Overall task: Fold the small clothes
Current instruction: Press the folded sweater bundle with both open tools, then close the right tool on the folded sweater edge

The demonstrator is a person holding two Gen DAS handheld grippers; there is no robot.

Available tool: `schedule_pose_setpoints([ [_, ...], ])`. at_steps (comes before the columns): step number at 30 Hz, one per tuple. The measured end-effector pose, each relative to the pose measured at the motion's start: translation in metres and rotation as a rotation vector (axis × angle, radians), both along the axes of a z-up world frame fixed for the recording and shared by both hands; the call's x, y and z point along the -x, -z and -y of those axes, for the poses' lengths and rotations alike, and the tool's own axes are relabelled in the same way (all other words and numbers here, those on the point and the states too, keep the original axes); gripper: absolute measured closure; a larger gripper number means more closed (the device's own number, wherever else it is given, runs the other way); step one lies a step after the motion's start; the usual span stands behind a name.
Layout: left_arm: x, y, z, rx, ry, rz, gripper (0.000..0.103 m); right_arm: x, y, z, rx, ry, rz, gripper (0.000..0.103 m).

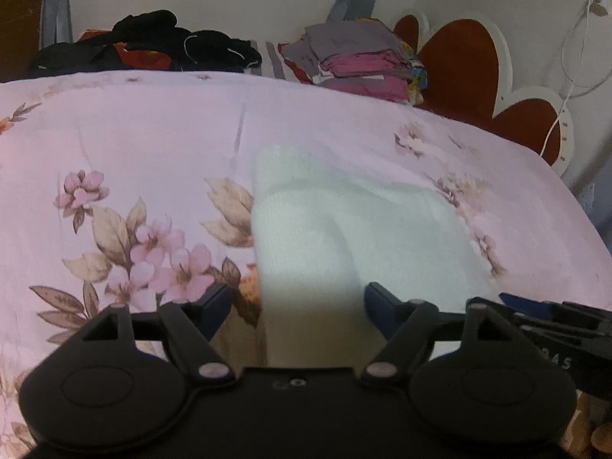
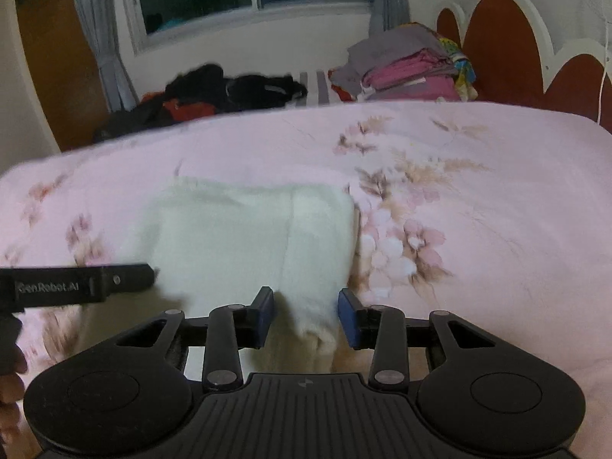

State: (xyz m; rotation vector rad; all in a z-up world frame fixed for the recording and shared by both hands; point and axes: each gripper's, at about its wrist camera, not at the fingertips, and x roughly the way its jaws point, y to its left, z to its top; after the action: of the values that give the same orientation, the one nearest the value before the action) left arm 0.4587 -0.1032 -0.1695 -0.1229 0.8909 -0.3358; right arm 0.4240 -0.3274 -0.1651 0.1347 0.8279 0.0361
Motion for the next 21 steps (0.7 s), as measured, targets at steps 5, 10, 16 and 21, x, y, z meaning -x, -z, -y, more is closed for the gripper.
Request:
schedule_pose_setpoints([
  [5,0.009,-0.008,-0.006,0.007,0.018,0.0,0.028,0.014,-0.011,0.001,-0.023,0.015,0.022,0.065],
  [10,0.029,-0.009,-0.017,0.014,0.078,-0.008,0.029,0.048,-0.019,-0.007,-0.026,-0.005,0.012,0.065],
  [16,0.047,0.013,-0.022,0.007,0.155,-0.055,0.026,0.089,-0.002,-0.017,-0.029,0.012,-0.063,0.065],
  [21,0.051,0.014,-0.021,-0.001,0.179,-0.037,0.027,0.108,0.008,-0.018,-0.053,0.051,-0.109,0.082],
])
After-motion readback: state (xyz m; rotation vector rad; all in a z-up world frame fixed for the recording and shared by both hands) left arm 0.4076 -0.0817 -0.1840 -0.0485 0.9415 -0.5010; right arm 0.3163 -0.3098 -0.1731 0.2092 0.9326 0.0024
